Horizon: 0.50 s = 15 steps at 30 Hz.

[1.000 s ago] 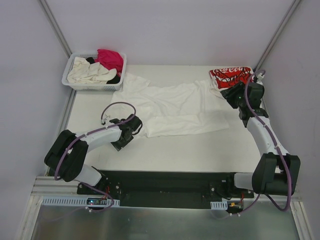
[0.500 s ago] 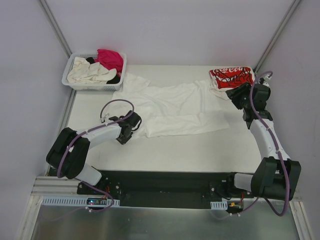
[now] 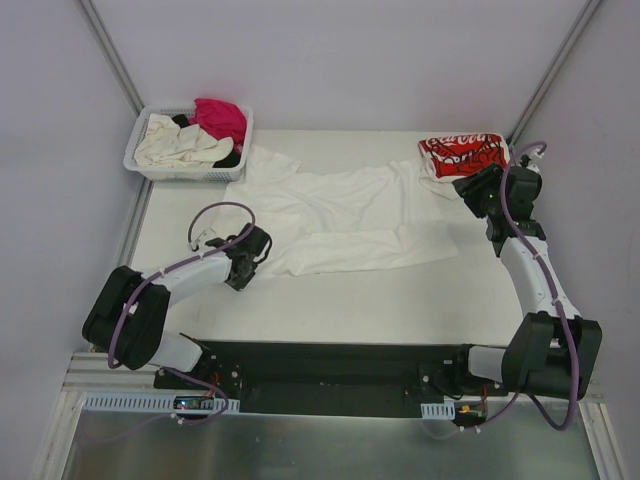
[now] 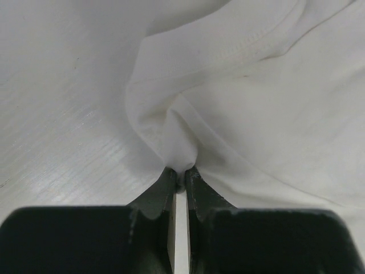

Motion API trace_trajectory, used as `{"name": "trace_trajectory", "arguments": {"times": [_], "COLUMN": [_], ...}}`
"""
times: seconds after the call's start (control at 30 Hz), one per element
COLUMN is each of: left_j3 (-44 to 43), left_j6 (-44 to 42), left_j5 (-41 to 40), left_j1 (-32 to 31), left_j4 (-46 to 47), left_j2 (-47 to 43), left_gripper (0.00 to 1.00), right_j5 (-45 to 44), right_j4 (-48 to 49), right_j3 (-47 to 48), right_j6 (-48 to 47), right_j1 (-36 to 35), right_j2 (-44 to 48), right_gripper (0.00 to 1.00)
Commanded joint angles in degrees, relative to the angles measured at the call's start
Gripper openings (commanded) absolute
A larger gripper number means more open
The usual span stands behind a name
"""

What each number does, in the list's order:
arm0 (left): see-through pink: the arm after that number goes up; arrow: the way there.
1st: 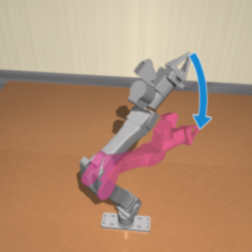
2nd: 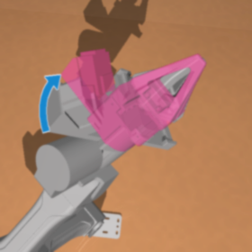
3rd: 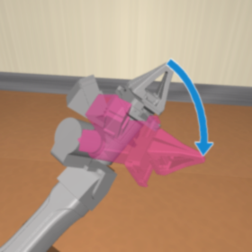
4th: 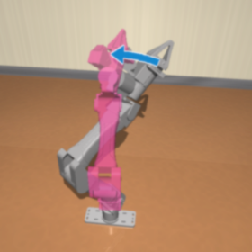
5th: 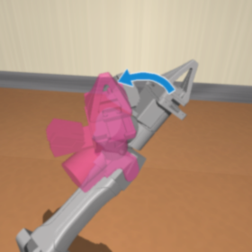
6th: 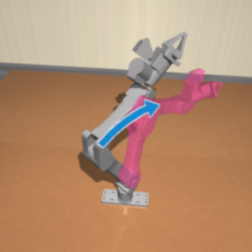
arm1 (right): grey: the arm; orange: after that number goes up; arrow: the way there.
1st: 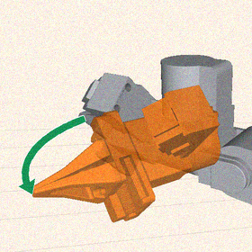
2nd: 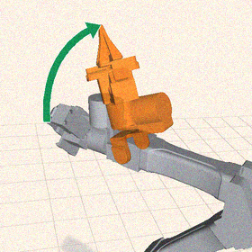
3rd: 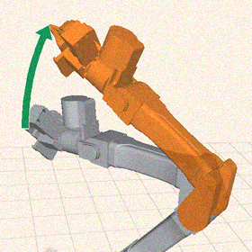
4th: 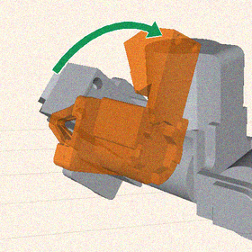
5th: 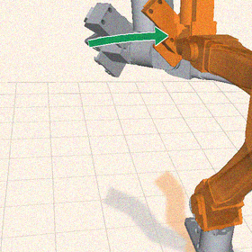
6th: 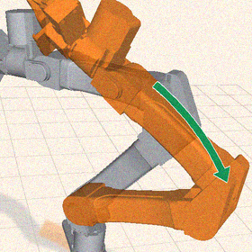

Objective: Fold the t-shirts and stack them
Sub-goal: Fold the flattened tshirt in 1/3 of the way

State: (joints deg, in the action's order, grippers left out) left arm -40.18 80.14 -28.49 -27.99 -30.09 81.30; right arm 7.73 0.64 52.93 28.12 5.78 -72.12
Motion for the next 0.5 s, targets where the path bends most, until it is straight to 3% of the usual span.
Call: {"name": "trace_trajectory", "arguments": {"times": [0.0,0.47], "left_j3": [4.05,10.13], "left_j6": [0.46,-1.74], "left_j5": [1.16,-1.83], "left_j1": [1.53,6.01], "left_j4": [-4.10,-7.79], "left_j2": [-0.96,-16.59], "left_gripper": [0.00,0.00], "right_j5": [-0.87,-0.52], "right_j4": [1.46,0.24], "right_j3": [3.32,2.45], "right_j6": [1.06,1.94], "right_j1": [0.37,0.37], "right_j2": [-0.83,-0.22], "right_gripper": [0.48,0.48]}}
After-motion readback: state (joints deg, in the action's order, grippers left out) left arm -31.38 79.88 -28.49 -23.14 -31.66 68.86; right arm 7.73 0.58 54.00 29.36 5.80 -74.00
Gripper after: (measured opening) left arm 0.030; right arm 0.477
